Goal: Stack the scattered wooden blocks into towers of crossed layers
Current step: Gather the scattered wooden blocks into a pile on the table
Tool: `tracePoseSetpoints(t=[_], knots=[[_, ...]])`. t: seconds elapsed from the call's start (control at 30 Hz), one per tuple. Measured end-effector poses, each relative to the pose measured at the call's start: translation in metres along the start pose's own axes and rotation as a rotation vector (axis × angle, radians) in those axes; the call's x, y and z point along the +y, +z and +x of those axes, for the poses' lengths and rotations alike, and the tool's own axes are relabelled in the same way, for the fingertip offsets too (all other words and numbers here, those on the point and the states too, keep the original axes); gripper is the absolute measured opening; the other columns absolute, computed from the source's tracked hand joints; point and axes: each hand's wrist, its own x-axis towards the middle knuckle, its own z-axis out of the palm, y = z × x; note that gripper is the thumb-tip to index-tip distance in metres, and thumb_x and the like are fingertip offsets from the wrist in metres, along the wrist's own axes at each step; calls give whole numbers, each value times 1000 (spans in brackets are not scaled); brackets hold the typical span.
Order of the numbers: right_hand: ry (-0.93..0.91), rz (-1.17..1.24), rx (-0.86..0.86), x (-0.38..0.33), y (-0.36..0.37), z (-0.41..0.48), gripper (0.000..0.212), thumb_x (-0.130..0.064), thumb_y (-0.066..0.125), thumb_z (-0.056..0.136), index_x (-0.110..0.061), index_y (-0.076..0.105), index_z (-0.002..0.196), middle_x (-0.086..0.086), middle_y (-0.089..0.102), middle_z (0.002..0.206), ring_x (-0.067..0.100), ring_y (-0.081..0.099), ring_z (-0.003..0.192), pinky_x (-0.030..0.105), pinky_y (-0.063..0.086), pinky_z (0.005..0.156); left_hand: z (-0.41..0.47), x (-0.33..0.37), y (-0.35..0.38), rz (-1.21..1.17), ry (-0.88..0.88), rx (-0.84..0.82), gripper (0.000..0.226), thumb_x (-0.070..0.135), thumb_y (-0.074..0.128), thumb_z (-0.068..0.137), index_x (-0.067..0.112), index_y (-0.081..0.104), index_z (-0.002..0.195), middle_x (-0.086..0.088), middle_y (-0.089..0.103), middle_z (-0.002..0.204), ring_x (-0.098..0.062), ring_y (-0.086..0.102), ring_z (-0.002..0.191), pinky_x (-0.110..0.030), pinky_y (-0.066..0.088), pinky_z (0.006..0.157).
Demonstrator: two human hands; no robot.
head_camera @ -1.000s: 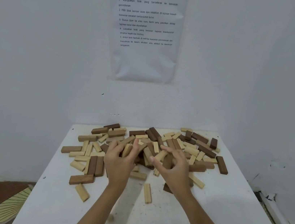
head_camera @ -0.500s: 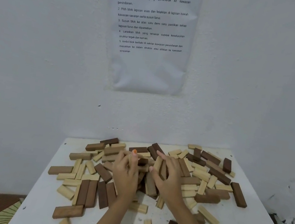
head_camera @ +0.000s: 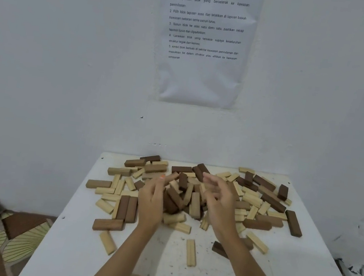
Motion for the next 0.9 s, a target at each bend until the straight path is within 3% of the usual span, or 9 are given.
tracePoseSetpoints(t=[0.1, 0.17, 0.2, 0.27, 0.33, 0.43, 0.53, 0.7, 0.9], knots=[[-35, -105, -42, -8, 10, -18, 40, 5, 53, 88, -26, 65, 110, -10, 62, 112, -3, 55, 99, 9, 43, 81, -11, -8, -31, 214, 15, -3, 33, 43, 45, 89, 25, 73, 90, 3, 70, 82, -13, 61, 74, -39, 52, 71], [-17, -134, -96, -11, 19, -30, 39, 5, 53, 88, -27, 64, 108, -7, 59, 113, 0, 54, 99, 6, 42, 80, -19, -9, -49, 408, 18, -2, 23, 45, 50, 85, 33, 69, 91, 14, 69, 85, -6, 59, 79, -46, 50, 82], [1, -159, -124, -11, 24, -35, 39, 5, 53, 87, -28, 63, 106, -7, 57, 113, 2, 53, 99, 6, 42, 79, -24, -7, -57, 506, 6, -3, 19, 44, 53, 85, 36, 67, 94, 17, 68, 92, -7, 58, 91, -45, 46, 89], [33, -249, -172, -7, 34, -43, 38, 2, 55, 87, -30, 61, 107, -7, 54, 114, 5, 52, 99, 9, 43, 77, -32, -8, -72, 688, -69, -36, 35, 52, 55, 83, 35, 62, 113, 15, 62, 117, -16, 45, 120, -44, 32, 98], [25, -359, -230, -2, 45, -50, 35, -1, 56, 86, -28, 61, 110, -4, 53, 116, 9, 52, 101, 19, 46, 83, -36, -11, -88, 802, -129, -103, 63, 61, 51, 78, 32, 50, 134, 10, 48, 140, -19, 31, 134, -45, 26, 103], [2, -475, -362, 3, 59, -59, 33, -7, 55, 91, -19, 60, 121, -1, 50, 119, 11, 55, 102, 26, 47, 90, -37, -16, -109, 917, -139, -287, 67, 57, 56, 87, 36, 33, 147, 9, 21, 159, -23, 14, 145, -47, 21, 109], [-35, -619, -422, 8, 72, -61, 35, -14, 51, 95, -22, 56, 129, -2, 48, 118, 14, 51, 111, 32, 48, 89, -35, -17, -121, 1028, -149, -409, 62, 54, 53, 91, 38, 31, 147, 10, 12, 162, -24, 10, 148, -45, 20, 111], [-75, -910, -425, 7, 92, -51, 37, -26, 46, 98, -24, 48, 135, 1, 47, 122, 20, 44, 116, 32, 47, 84, -27, -13, -133, 1078, -83, -402, 44, 38, 52, 94, 33, 46, 137, 9, 32, 153, -25, 28, 135, -40, 31, 101], [-67, -1081, -492, -1, 116, -34, 50, -37, 54, 94, -23, 41, 140, 9, 41, 139, 28, 59, 109, 35, 50, 79, -22, -12, -132, 1071, -141, -420, 68, 57, 57, 86, 40, 29, 146, 12, 29, 149, -23, 24, 134, -43, 33, 98]])
